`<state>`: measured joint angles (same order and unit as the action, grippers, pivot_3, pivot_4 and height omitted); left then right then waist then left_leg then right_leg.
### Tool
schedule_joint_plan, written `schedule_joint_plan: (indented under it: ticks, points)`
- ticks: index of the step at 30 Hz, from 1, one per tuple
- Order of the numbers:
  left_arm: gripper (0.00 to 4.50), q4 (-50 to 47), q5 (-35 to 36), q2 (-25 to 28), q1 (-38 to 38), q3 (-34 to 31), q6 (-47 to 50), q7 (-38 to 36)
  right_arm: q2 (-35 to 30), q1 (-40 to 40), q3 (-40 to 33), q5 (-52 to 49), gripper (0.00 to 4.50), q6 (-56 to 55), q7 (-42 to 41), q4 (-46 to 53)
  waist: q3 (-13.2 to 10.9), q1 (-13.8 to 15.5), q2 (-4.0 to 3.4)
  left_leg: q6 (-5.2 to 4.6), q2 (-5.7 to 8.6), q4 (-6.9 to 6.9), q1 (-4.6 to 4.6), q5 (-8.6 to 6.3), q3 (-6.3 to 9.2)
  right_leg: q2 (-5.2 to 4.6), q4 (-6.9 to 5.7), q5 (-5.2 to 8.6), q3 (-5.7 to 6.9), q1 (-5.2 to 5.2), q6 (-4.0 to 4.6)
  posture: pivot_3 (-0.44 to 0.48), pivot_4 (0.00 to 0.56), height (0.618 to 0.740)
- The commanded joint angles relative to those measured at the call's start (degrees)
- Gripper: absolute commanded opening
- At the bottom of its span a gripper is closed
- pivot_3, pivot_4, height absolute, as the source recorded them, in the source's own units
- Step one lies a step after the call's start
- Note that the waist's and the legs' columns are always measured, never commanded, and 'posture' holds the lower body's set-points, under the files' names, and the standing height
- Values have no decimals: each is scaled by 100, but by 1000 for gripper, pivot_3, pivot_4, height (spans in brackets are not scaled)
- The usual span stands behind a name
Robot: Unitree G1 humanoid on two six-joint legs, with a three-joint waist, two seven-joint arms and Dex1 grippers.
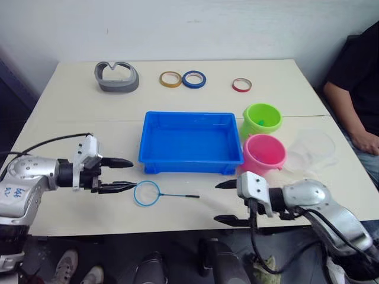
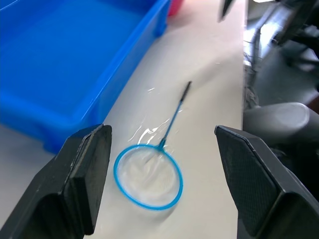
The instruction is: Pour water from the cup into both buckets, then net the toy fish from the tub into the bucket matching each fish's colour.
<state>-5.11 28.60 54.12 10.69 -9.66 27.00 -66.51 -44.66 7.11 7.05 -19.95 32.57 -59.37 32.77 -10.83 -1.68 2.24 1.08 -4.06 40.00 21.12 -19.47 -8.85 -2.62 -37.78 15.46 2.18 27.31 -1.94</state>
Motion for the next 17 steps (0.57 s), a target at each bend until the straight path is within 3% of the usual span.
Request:
schedule_joint_plan:
  ticks: [1, 8, 17]
  points:
    - [3644, -403, -17, -126, -509, -466, -94, 348, -113, -418, -432, -214, 4474, 288, 317, 481, 0, 2, 0, -10, 0, -1, 0, -5, 1, -1, 3, -2, 0, -1, 3, 0, 150, 727]
    - [3644, -699, -319, -393, -1767, -699, -159, 951, -208, -1342, -851, -232, 4474, 256, 587, 632, 0, 6, 0, -23, -2, -2, -8, -10, 8, -3, 12, -2, 0, -11, 12, 0, 150, 727]
    - [3644, -601, -244, -471, -1898, -720, -313, 853, -295, -1534, -874, -194, 4474, 5, 619, 490, -2, 9, -4, -29, -47, -28, -45, -2, 33, 3, 113, -30, 38, -91, 68, 0, 150, 727]
